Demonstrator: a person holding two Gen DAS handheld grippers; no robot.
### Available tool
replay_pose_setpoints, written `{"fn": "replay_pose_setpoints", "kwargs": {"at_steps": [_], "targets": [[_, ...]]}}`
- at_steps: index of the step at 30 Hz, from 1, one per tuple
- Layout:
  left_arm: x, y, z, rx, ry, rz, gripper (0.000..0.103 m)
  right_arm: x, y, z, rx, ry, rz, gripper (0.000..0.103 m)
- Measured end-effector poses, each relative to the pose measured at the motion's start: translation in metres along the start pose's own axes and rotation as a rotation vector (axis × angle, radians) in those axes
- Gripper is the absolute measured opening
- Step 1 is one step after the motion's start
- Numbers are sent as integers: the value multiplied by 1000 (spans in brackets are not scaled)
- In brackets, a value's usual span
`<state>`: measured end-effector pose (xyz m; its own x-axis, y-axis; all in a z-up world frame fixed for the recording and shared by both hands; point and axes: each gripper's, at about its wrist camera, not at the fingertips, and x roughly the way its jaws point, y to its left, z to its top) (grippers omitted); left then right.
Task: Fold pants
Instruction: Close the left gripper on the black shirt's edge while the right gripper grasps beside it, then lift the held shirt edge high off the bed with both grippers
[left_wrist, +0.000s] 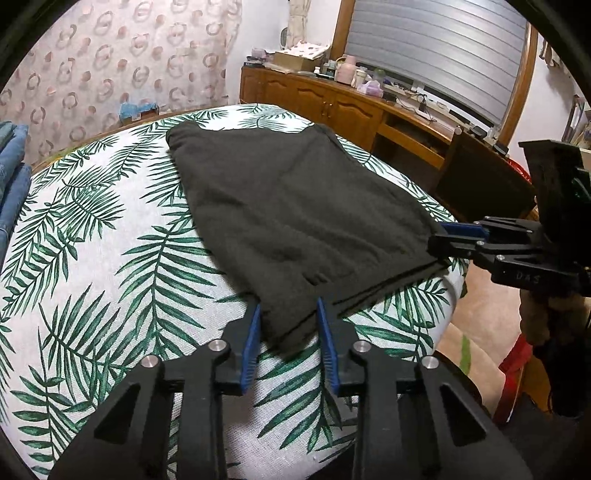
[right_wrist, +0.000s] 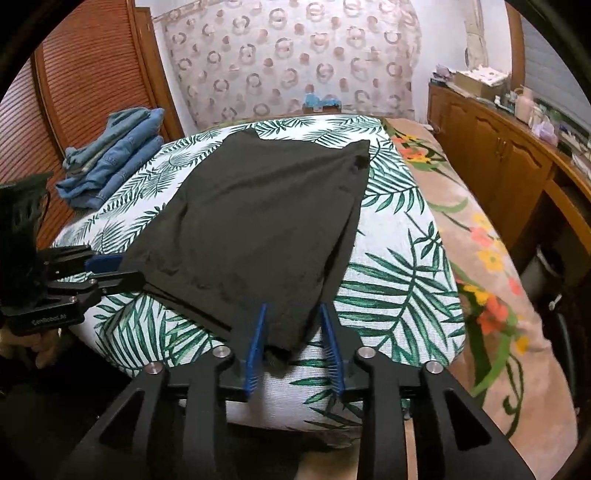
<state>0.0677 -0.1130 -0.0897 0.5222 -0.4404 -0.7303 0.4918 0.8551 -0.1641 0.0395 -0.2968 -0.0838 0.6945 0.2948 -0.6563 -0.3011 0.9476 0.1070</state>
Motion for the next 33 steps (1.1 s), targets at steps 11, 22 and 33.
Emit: {"fn": "replay_pose_setpoints", "kwargs": {"at_steps": [11,22,33], "targets": [[0,4,1,-28,-7,-18,24,4,5,-4,-19,7,-1,35],[-14,2,6,-18,-65,-34,13,5,8,-5,-33,-6,58,13],[-58,-2,33,1,-205,-29,13,-31,13,18,-58,-141,71,9]]}}
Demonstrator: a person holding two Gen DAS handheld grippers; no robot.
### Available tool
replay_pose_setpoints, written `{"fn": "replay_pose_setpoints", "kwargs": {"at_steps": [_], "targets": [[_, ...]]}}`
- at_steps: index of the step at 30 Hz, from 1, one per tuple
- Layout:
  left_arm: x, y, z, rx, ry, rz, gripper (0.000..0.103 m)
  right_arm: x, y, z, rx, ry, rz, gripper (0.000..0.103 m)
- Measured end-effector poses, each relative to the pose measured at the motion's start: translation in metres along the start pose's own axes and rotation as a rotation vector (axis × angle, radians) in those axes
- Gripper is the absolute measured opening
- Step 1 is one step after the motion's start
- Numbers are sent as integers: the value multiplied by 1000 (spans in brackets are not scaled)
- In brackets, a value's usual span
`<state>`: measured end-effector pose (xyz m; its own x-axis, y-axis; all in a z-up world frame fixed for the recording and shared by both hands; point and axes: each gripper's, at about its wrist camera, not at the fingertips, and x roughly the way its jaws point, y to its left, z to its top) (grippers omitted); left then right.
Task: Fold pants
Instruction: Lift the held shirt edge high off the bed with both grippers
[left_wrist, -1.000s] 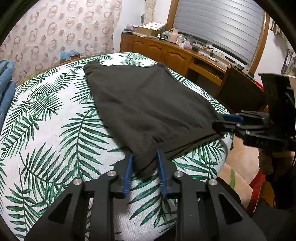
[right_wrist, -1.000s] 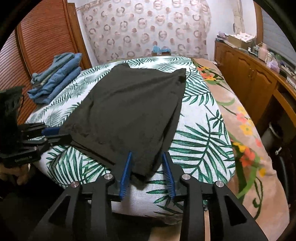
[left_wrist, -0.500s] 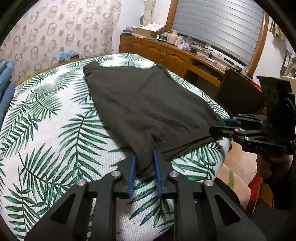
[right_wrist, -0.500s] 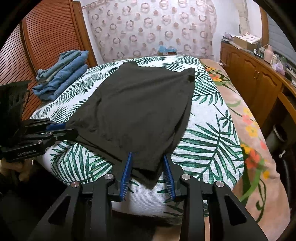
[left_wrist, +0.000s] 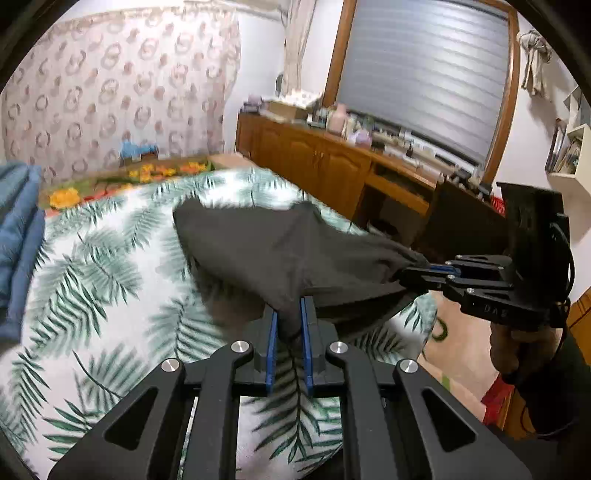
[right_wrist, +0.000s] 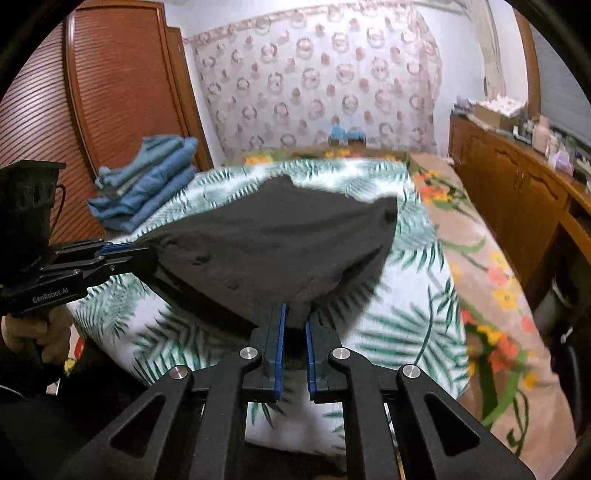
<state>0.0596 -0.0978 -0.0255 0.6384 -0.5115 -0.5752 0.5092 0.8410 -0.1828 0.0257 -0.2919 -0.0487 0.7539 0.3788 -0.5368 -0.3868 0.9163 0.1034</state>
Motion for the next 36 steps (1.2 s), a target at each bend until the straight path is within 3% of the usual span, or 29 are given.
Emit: {"fn": "replay_pose_setpoints", "kwargs": {"at_steps": [7,20,24,30,36], "targets": [[-43,-2,34,22,-122,-1,12,-33,15,32,-67,-112,3,9],[-113,11,85,69,-294,101,12,-81,66,99,-215,-305,31,9],[-116,19,91,75,-302,132,11,-72,71,107,-238,-332,37,9],[-94,53,100,40,-268,161,11,-24,53,113,-238,-291,60,9],[-69,85,108,-6,-236,182,11,13,40,145,-250,-240,73,8]]}}
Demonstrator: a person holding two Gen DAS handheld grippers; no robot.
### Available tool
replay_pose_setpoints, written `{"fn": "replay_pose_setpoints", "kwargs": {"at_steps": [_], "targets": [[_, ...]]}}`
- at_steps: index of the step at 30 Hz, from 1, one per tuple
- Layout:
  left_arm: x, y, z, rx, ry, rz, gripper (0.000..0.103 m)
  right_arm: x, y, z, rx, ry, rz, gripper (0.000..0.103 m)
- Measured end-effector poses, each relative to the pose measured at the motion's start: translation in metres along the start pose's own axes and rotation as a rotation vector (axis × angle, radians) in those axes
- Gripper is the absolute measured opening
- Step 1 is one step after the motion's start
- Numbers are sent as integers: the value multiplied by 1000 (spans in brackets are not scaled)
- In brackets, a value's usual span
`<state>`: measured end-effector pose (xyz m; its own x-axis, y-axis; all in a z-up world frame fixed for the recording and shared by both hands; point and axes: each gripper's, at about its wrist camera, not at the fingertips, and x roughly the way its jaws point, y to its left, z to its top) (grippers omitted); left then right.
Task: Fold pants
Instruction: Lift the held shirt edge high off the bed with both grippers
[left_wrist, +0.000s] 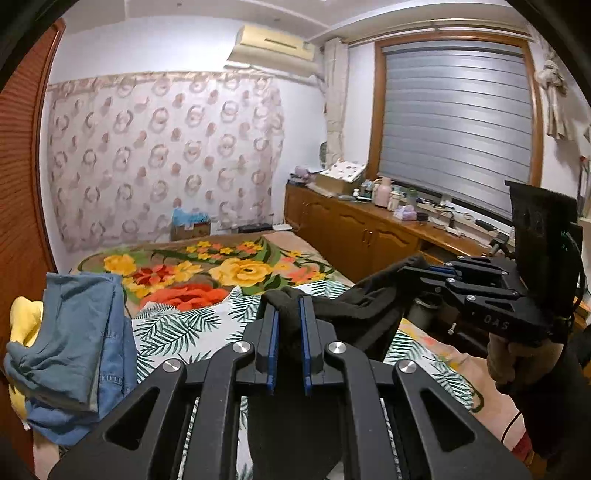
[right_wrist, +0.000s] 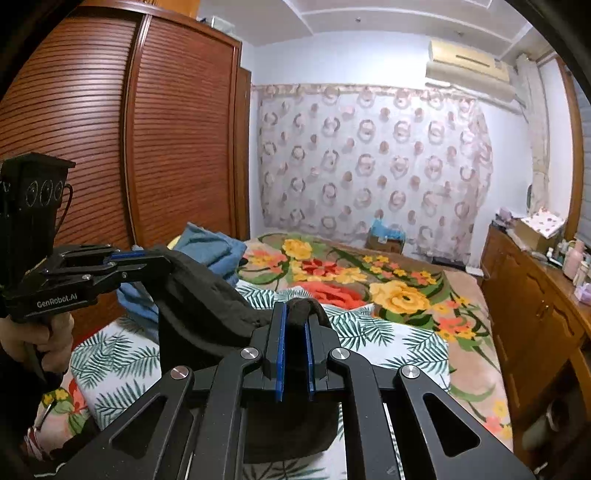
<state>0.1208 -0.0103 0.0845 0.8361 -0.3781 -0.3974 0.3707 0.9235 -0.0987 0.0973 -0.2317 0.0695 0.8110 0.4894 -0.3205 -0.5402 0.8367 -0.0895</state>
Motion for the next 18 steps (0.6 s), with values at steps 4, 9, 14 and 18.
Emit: {"fn": "replay_pose_setpoints", "kwargs": {"at_steps": [4,9,14,18], "targets": [[31,19,10,-22,21,16,11,35,-18,22,-6,27,10,8],[63,40,40,-27,20,62,11,80,-43,57,-6,34,15,8],[71,57,69,-39,-35,83,11,121,-54,102,-35,-4,10,8],[72,60,75,-18,-39,118,11,128,-55,121,-61,-29,3,8]]}}
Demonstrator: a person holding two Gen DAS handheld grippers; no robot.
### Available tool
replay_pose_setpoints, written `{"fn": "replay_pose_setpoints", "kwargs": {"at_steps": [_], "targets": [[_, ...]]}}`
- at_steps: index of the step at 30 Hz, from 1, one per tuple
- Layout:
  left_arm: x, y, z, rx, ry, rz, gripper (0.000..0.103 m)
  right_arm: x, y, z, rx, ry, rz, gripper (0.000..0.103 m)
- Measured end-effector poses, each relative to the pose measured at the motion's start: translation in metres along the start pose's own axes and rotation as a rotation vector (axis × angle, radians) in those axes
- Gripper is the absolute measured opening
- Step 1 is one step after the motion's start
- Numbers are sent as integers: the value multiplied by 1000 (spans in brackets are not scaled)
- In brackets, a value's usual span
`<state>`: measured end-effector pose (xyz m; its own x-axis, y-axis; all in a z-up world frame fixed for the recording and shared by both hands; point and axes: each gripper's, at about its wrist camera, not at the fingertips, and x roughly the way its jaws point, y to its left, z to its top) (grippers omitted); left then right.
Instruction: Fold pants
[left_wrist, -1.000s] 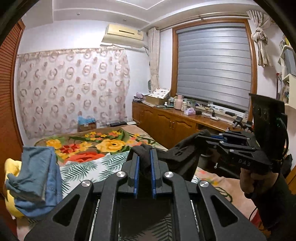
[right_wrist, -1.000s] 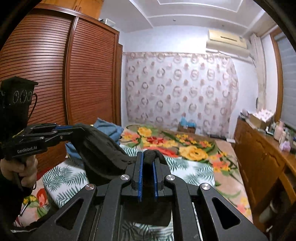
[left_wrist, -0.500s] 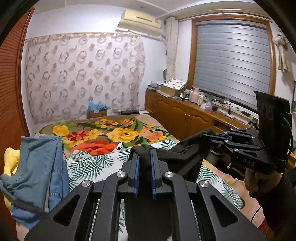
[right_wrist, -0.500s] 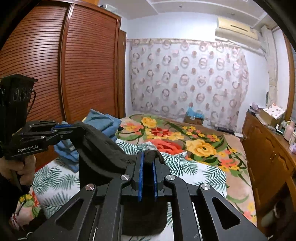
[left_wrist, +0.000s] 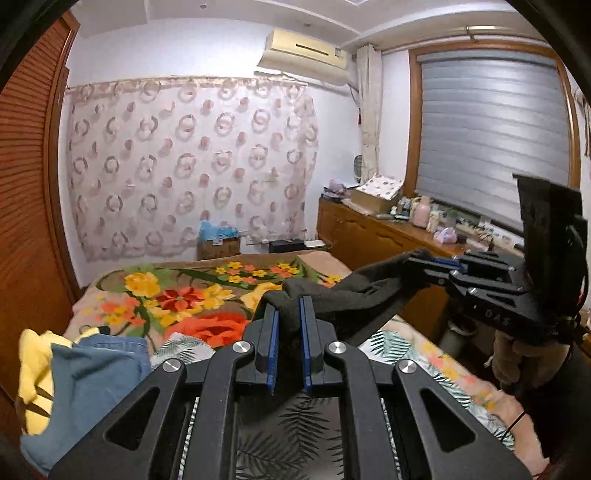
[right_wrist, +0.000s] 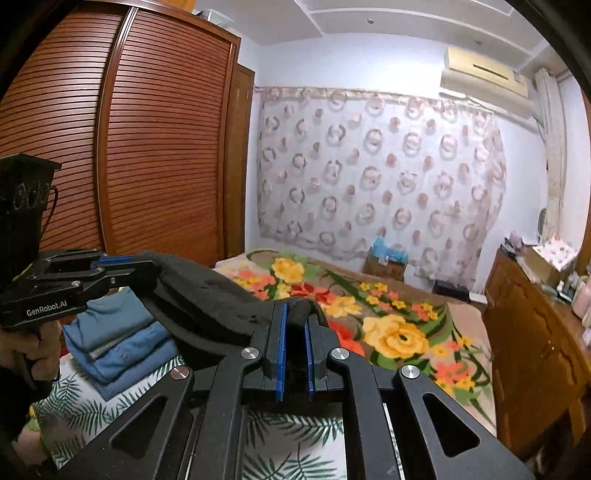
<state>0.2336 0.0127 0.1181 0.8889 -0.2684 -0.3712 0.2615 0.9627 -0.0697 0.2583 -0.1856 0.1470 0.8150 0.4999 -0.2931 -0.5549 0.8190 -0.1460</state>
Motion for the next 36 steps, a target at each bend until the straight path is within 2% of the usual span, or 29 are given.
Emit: {"fn": "replay_pose_setpoints", "kwargs": {"at_steps": [5,11,22,36], "targets": [[-2,-1,-24,4,51,5,11,6,12,-30,9,50,14,8],[-14,-6,-71,-8,123,-13,11,6,26,-59,20,132,27,8],[-44,-23,-122,-17,196,-55,11,-16,57,-81,40,227,22,8],[-64,-41,-169,-16,236,-59,12,-43,67,-101,112,267,21,8]]}}
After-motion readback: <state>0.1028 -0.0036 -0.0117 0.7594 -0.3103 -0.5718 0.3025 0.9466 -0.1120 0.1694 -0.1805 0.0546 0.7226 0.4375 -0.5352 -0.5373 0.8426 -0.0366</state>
